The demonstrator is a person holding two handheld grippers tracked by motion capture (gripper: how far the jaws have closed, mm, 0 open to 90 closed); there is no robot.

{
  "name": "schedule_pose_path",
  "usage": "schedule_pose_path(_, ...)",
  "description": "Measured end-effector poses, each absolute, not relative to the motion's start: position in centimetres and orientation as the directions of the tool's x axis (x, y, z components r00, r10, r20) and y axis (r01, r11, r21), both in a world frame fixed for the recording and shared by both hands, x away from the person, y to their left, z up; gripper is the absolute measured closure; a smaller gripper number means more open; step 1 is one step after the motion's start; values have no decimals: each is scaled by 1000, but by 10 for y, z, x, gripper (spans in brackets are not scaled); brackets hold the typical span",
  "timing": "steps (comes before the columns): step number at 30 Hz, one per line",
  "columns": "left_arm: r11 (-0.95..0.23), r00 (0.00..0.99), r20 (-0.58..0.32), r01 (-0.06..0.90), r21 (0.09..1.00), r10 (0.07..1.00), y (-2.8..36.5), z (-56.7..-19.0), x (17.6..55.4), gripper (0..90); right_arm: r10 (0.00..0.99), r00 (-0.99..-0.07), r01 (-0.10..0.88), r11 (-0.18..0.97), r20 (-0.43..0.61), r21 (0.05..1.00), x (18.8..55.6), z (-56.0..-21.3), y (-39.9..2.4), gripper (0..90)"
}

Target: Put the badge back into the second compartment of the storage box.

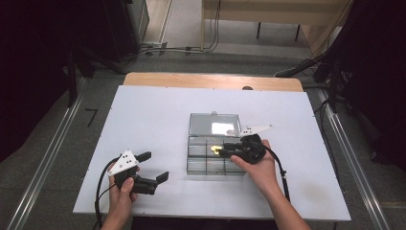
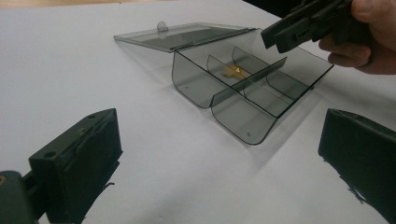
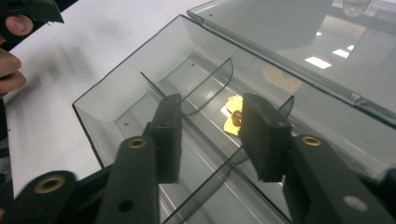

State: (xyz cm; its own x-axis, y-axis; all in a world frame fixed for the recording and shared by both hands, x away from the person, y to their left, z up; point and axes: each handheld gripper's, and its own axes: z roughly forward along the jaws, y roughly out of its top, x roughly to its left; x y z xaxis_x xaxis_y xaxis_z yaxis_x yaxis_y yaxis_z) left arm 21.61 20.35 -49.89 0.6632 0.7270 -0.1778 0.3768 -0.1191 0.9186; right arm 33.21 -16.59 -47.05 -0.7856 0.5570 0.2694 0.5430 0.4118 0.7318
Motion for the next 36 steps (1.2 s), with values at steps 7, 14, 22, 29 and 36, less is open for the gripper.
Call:
schedule_pose_path(7, -126, 664, -172, 376, 918, 728, 202, -500, 215, 0, 561, -777, 545, 370, 287, 753, 338, -458, -173, 305)
schedule_pose_path(14, -135, 661, -161, 374, 918, 733, 202, -502, 212, 0, 523, -786, 546, 336, 330, 768, 346, -447, -180, 184)
schedule_pose_path(22, -130, 655, -163, 375, 918, 738, 200, -503, 213, 0, 518, -779, 554, 307, 353, 774, 357, -442, -185, 77)
schedule_pose_path(29, -147, 674, -156, 370, 917, 722, 195, -506, 216, 0, 543, -766, 559, 300, 344, 773, 366, -438, -188, 0)
schedule_pose_path(36, -136, 671, -165, 372, 918, 723, 195, -505, 220, 0, 590, -726, 593, 278, 353, 756, 381, -441, -194, 0)
